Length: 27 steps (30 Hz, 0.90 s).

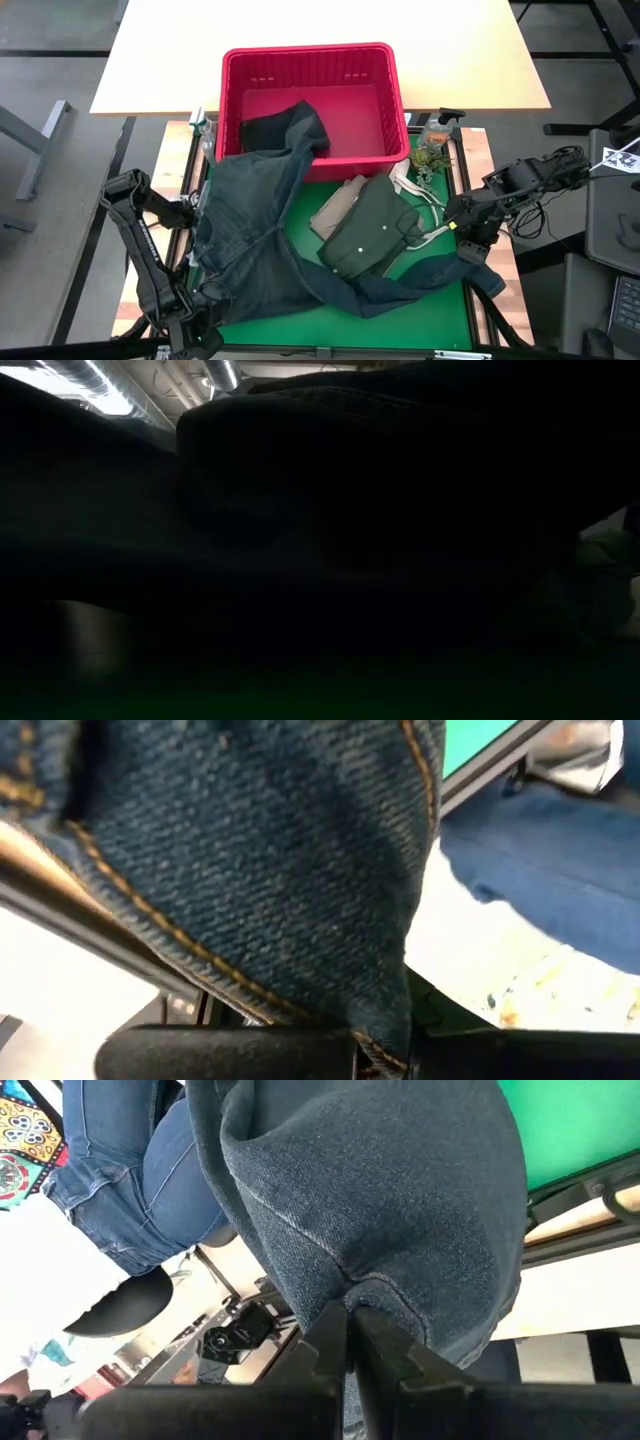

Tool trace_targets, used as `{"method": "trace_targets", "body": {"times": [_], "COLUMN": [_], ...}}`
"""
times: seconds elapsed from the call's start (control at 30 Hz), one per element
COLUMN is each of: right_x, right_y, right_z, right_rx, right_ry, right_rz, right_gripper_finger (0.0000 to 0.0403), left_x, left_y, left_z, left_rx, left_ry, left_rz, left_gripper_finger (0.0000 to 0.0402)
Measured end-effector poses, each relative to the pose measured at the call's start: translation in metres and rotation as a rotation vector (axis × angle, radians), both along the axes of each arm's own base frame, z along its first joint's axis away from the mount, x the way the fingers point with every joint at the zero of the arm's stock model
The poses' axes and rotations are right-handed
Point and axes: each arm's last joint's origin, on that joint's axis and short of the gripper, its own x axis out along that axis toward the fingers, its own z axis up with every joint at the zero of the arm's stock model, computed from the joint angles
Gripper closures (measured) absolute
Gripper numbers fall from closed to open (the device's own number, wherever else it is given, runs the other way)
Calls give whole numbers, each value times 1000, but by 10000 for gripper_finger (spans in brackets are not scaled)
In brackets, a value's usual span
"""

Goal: Fold laundry
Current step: Fold the dark blue pants

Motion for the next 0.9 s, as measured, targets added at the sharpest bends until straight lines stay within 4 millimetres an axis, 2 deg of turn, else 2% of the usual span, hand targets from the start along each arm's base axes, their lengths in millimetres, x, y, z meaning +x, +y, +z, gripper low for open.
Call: {"method": "trace_targets", "body": {"times": [0.2, 0.53, 0.73, 0.9], "right_x": [0, 0, 0, 0], "right_y": [0, 0, 0, 0], "right_z": [0, 0, 0, 0], "right_rx": [-6, -6, -6, -6], "right_ry": [-5, -5, -5, -6], "right_rz": [2, 3, 3, 3], "right_gripper_finger": [393, 388, 336, 294], "left_x": [2, -6, -11, -5], "left_y": [1, -3, -7, -6], "left_z": [0, 0, 0, 1], "left_rx": [38, 30, 47, 144], "left_ry": [-68, -47, -103, -355], "left_rz": [23, 28, 26, 103], "left_gripper_finger": [379, 283, 262, 266]}}
